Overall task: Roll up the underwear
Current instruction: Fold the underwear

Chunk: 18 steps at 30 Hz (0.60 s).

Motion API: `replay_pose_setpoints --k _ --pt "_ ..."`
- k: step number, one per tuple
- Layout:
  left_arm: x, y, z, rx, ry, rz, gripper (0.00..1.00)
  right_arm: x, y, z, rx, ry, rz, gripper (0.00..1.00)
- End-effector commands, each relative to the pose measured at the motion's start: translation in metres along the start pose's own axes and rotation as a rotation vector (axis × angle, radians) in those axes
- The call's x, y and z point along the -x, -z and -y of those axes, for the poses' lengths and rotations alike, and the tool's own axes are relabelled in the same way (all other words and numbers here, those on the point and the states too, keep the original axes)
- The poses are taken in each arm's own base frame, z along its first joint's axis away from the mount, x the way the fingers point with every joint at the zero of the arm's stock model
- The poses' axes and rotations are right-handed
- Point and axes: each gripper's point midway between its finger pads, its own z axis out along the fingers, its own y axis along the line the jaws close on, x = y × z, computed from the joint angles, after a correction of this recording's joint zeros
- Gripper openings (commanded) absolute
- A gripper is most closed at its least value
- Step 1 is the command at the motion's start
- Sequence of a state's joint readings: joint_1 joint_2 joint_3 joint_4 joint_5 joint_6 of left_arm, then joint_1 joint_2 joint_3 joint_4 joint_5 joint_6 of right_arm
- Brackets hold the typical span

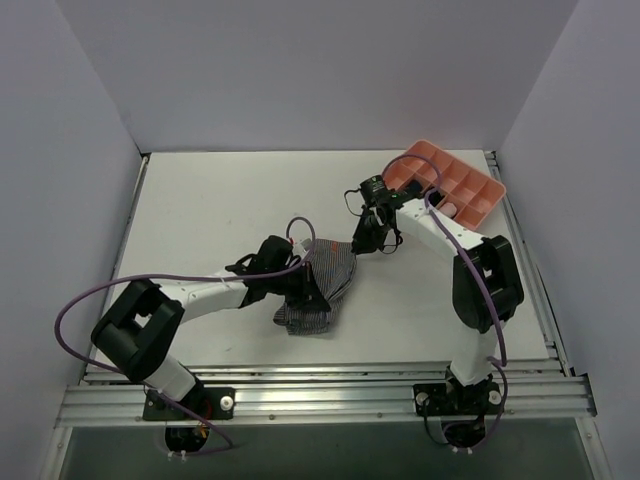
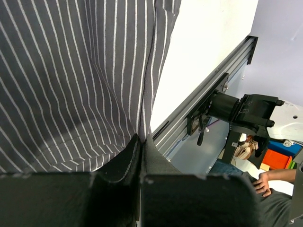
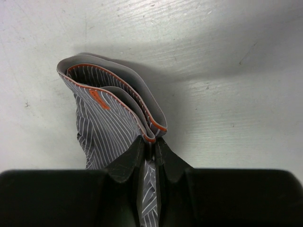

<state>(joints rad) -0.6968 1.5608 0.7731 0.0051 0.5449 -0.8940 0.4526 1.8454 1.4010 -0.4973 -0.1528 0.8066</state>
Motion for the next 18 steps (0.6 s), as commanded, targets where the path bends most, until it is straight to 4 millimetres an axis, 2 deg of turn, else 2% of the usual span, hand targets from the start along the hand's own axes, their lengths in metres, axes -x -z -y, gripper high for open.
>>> replay_pose_setpoints --k 1,2,3,5,6,7,9,10,13,14,16,18 --pt "0.011 -0.004 0.022 -0.066 -0.062 0.017 0.03 0.0 0.01 0.021 -0.076 0.034 0.009 0.0" --pt "0.01 -0.006 0.022 -0.066 -0.059 0.017 0.03 -0.002 0.009 0.028 -0.09 0.034 0.004 0.0" --pt "0.004 -0.01 0.023 -0.068 -0.062 0.004 0.03 -0.007 0.006 0.044 -0.115 0.02 -0.012 0.0" --pt "-0.003 -0.018 0.025 -0.067 -0.057 -0.012 0.03 -0.009 0.004 0.059 -0.127 0.006 -0.013 0.0" --pt "-0.005 -0.021 0.027 -0.067 -0.058 -0.013 0.03 -0.013 0.003 0.075 -0.145 -0.018 -0.021 0.0" --pt "-0.018 -0.029 0.031 -0.065 -0.058 -0.042 0.03 -0.013 0.004 0.082 -0.151 -0.028 -0.019 0.0" --pt "-0.024 -0.037 0.039 -0.066 -0.066 -0.04 0.02 -0.012 0.008 0.095 -0.158 -0.029 -0.01 0.0" --pt "-0.035 -0.043 0.043 -0.068 -0.058 -0.06 0.02 -0.014 0.008 0.106 -0.176 -0.036 -0.015 0.0" --pt "-0.04 -0.055 0.051 -0.083 -0.048 -0.071 0.04 -0.017 0.009 0.113 -0.171 -0.015 -0.015 0.0" --pt "-0.042 -0.057 0.05 -0.076 -0.046 -0.079 0.07 -0.019 0.006 0.108 -0.138 -0.009 -0.019 0.0" --pt "-0.041 -0.061 0.05 -0.07 -0.055 -0.087 0.13 -0.024 0.002 0.11 -0.131 -0.015 -0.03 0.0" --pt "-0.042 -0.06 0.043 -0.023 -0.056 -0.109 0.25 -0.03 -0.002 0.115 -0.137 -0.02 -0.037 0.0"
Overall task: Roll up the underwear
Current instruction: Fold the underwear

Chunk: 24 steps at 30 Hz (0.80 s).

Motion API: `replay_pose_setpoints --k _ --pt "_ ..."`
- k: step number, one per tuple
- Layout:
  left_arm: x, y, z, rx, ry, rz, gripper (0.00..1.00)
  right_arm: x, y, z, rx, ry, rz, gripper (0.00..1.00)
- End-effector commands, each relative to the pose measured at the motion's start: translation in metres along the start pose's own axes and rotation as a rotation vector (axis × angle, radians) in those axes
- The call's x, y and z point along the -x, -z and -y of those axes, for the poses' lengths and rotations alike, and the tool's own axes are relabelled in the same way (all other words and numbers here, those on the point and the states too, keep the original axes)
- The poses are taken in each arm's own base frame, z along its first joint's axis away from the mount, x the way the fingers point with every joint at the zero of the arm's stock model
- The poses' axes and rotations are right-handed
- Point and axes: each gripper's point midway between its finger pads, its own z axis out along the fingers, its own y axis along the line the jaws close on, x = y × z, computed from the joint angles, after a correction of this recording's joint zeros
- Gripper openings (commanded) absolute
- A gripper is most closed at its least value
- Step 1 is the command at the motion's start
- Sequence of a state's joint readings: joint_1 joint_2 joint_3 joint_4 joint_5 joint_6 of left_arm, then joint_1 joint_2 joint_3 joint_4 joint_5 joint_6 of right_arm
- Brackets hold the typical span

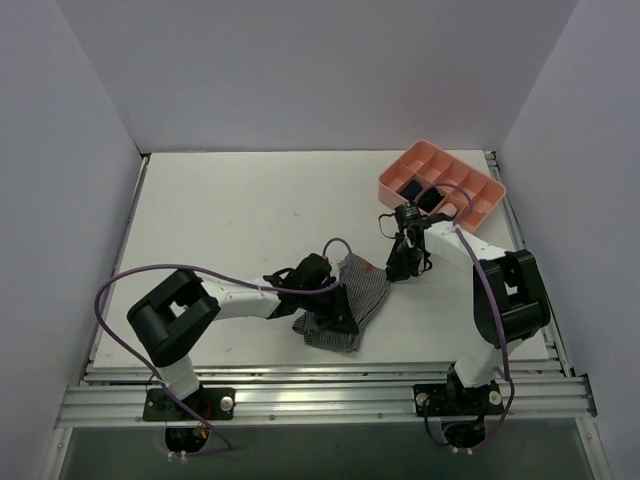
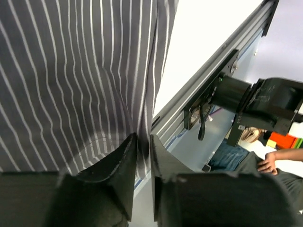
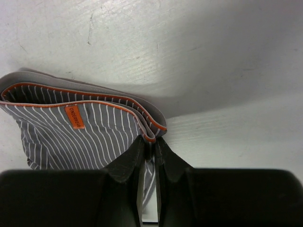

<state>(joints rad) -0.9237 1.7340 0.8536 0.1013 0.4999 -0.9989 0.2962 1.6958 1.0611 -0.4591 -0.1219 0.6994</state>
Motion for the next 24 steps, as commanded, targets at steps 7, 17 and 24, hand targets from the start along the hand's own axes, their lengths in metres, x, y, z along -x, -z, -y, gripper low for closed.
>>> replay_pose_setpoints --k 7,17,24 --pt "0.069 0.061 0.03 0.028 -0.048 0.195 0.39 -0.012 -0.004 0.01 0.015 0.025 0.01 0.0" --pt "0.14 0.046 0.016 0.095 -0.074 0.24 0.16 0.005 -0.003 -0.009 0.068 0.061 0.037 0.0" --pt "0.137 0.017 -0.009 0.108 -0.03 0.214 0.05 0.007 -0.005 -0.013 0.073 0.035 0.036 0.0"
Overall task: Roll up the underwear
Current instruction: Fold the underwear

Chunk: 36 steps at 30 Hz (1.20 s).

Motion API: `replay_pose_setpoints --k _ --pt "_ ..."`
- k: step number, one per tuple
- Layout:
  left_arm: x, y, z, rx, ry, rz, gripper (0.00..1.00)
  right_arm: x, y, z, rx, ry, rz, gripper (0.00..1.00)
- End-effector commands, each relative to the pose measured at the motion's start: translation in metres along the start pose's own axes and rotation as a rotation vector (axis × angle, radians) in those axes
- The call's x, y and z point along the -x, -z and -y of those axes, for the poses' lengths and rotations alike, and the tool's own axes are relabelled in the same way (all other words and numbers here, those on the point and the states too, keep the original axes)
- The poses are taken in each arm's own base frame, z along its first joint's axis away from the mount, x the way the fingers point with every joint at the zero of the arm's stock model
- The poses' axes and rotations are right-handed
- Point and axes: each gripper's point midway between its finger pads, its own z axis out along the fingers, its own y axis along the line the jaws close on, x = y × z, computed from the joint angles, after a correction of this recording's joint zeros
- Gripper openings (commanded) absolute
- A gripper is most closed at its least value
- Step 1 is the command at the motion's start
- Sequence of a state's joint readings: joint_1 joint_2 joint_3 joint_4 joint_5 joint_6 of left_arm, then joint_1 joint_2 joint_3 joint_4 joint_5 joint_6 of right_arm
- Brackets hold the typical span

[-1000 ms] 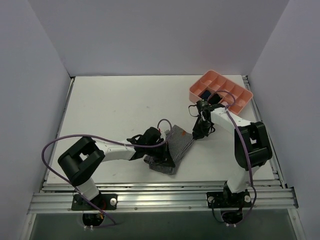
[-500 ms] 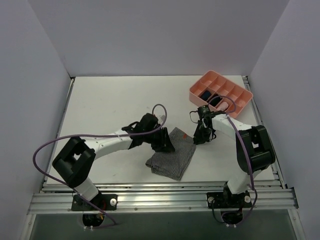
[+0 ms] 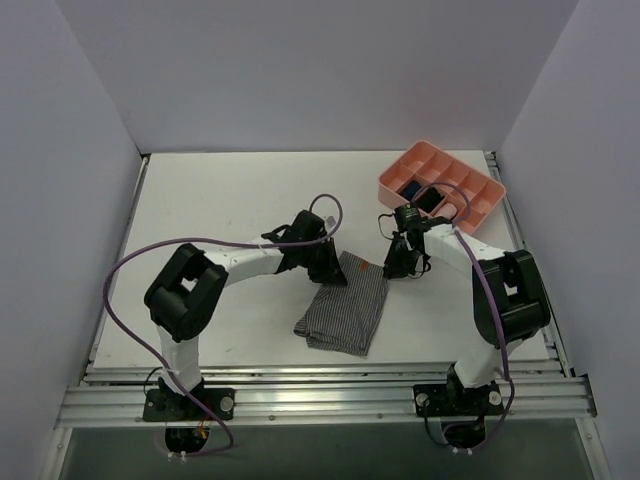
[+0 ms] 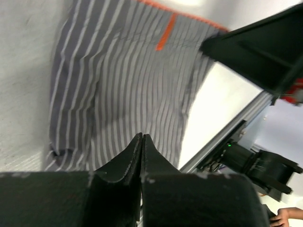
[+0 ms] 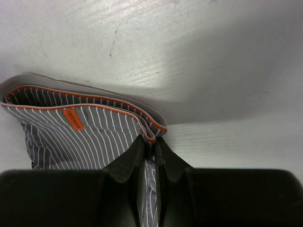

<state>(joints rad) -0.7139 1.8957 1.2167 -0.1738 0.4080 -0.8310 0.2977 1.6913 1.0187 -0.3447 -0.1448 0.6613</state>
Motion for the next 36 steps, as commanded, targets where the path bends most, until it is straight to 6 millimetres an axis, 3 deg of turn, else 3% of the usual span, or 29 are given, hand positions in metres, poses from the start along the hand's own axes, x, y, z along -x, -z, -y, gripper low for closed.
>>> replay_pose_setpoints --k 1,4,9,14,17,19,23,31,36 --pt "0.004 -0.007 0.001 -0.018 -0.019 0.026 0.05 0.002 0.002 -0.005 0.014 -0.018 -0.004 0.0" --pt "0.002 -0.021 -0.017 0.024 0.007 0.031 0.05 -0.003 0.001 -0.005 0.017 -0.031 -0.01 0.0" --pt "0.003 -0.047 -0.031 0.045 0.031 0.018 0.04 -0.005 0.0 -0.006 0.012 -0.034 -0.013 0.0" --pt "0.0 -0.05 -0.045 0.089 0.034 0.012 0.04 0.0 0.007 -0.021 0.035 -0.037 -0.003 0.0" --pt "0.012 -0.039 -0.034 0.056 0.029 0.038 0.04 0.005 0.01 -0.029 0.028 -0.029 0.007 0.0" --pt "0.03 -0.023 -0.013 0.02 -0.004 0.09 0.04 0.004 0.008 -0.03 0.029 -0.032 -0.002 0.0" --pt "0.064 -0.002 0.004 0.004 -0.038 0.142 0.05 0.004 0.001 -0.029 0.02 -0.036 -0.009 0.0" --pt "0.084 -0.01 0.002 -0.026 -0.021 0.169 0.05 0.011 -0.006 -0.034 0.023 -0.034 0.001 0.0" --pt "0.082 -0.031 -0.013 -0.004 -0.003 0.134 0.05 0.013 -0.009 -0.037 0.025 -0.042 -0.001 0.0"
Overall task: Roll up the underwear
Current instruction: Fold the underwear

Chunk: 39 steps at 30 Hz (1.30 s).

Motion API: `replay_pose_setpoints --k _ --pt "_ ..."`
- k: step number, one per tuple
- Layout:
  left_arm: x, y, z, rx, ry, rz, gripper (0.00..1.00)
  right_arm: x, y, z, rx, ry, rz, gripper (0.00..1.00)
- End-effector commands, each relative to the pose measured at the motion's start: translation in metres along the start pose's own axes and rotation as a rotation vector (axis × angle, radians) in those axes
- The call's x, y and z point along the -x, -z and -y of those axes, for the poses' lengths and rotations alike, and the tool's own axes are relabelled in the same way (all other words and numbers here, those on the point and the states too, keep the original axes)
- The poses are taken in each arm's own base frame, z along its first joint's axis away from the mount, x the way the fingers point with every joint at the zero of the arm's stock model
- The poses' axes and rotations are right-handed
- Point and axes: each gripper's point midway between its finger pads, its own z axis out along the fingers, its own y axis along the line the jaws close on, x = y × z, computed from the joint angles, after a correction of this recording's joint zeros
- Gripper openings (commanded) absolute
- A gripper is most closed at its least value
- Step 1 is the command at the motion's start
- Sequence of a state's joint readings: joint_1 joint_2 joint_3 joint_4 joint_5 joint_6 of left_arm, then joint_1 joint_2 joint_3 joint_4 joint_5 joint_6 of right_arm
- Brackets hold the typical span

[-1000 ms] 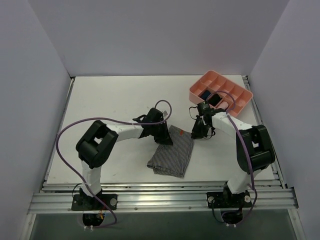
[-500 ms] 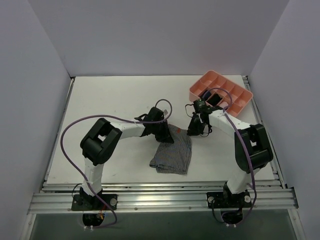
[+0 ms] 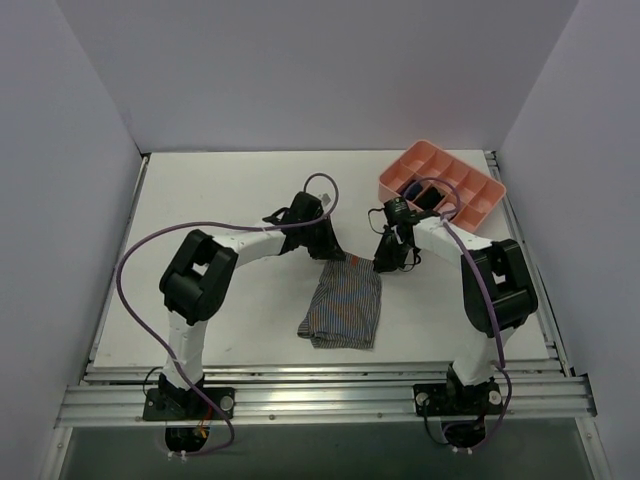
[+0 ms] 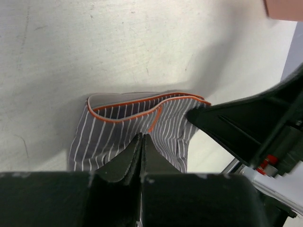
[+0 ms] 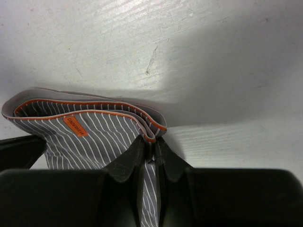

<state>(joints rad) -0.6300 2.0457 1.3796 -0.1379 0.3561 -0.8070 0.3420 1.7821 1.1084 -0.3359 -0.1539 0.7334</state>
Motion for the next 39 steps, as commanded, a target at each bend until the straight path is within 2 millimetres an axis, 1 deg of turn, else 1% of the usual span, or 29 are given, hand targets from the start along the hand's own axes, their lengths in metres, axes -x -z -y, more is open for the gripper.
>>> replay_pose_setpoints --k 1,2,3,6,10,11,13,14,15,16,18,19,21,23,26,27,29,31,32,34,35,37,38,39 --pt "0.007 -0.015 0.002 -0.024 -0.013 0.001 0.05 0.009 0.005 -0.01 0.008 -0.014 0.014 0.0" --pt "0.006 -0.017 0.0 -0.02 -0.012 -0.003 0.05 0.012 0.006 -0.013 0.014 -0.018 0.02 0.0" --pt "0.003 -0.022 -0.007 -0.009 -0.005 -0.014 0.05 0.012 0.008 -0.015 0.018 -0.017 0.021 0.0" --pt "0.001 -0.026 -0.015 0.01 0.003 -0.019 0.05 0.018 0.015 -0.028 0.039 -0.009 0.034 0.0" --pt "0.0 -0.027 -0.02 0.024 0.006 -0.02 0.05 0.017 0.02 -0.055 0.079 0.003 0.041 0.0" --pt "0.0 -0.027 -0.023 0.029 0.01 -0.02 0.05 0.013 0.019 -0.067 0.094 0.02 0.037 0.0" --pt "0.0 -0.028 -0.024 0.031 0.014 -0.021 0.05 0.008 0.017 -0.081 0.111 0.021 0.033 0.0" --pt "-0.001 -0.028 -0.027 0.037 0.017 -0.023 0.05 0.0 0.014 -0.093 0.122 0.04 0.022 0.0" --pt "-0.001 -0.027 -0.027 0.037 0.017 -0.023 0.05 -0.002 0.012 -0.1 0.134 0.041 0.024 0.0" --pt "-0.002 -0.027 -0.029 0.043 0.02 -0.025 0.05 -0.008 0.006 -0.103 0.133 0.034 0.008 0.0" --pt "0.0 -0.025 -0.032 0.047 0.028 -0.019 0.05 -0.018 0.003 -0.115 0.147 0.048 -0.001 0.0" --pt "-0.001 -0.024 -0.032 0.049 0.029 -0.018 0.05 -0.023 -0.003 -0.118 0.143 0.049 -0.012 0.0" --pt "0.002 -0.02 -0.037 0.061 0.035 -0.007 0.05 -0.03 -0.005 -0.124 0.144 0.056 -0.016 0.0" --pt "0.002 -0.018 -0.039 0.066 0.04 -0.008 0.05 -0.035 -0.008 -0.125 0.134 0.06 -0.017 0.0" --pt "0.0 -0.013 -0.047 0.096 0.045 -0.008 0.05 -0.037 -0.005 -0.127 0.134 0.071 -0.004 0.0" --pt "-0.002 -0.011 -0.05 0.114 0.046 -0.018 0.05 -0.035 -0.004 -0.126 0.129 0.077 0.002 0.0" --pt "-0.005 -0.008 -0.059 0.145 0.045 -0.021 0.05 -0.023 0.006 -0.127 0.12 0.088 0.037 0.0" --pt "-0.006 -0.001 -0.063 0.165 0.046 -0.014 0.05 -0.01 0.011 -0.117 0.081 0.109 0.066 0.0" --pt "-0.01 0.002 -0.073 0.186 0.056 -0.019 0.04 -0.002 0.015 -0.115 0.071 0.113 0.08 0.0" --pt "-0.011 0.01 -0.079 0.205 0.054 -0.016 0.05 0.007 0.017 -0.101 0.041 0.123 0.089 0.0" --pt "-0.013 0.013 -0.088 0.232 0.059 -0.015 0.05 0.016 0.015 -0.089 0.026 0.108 0.091 0.0" --pt "-0.012 0.021 -0.091 0.244 0.046 -0.015 0.05 0.024 0.016 -0.076 0.007 0.129 0.098 0.0" --pt "-0.014 0.024 -0.094 0.252 0.046 -0.018 0.05 0.032 0.015 -0.067 0.001 0.124 0.101 0.0" --pt "-0.012 0.027 -0.093 0.249 0.035 -0.016 0.05 0.034 0.013 -0.062 0.003 0.136 0.098 0.0"
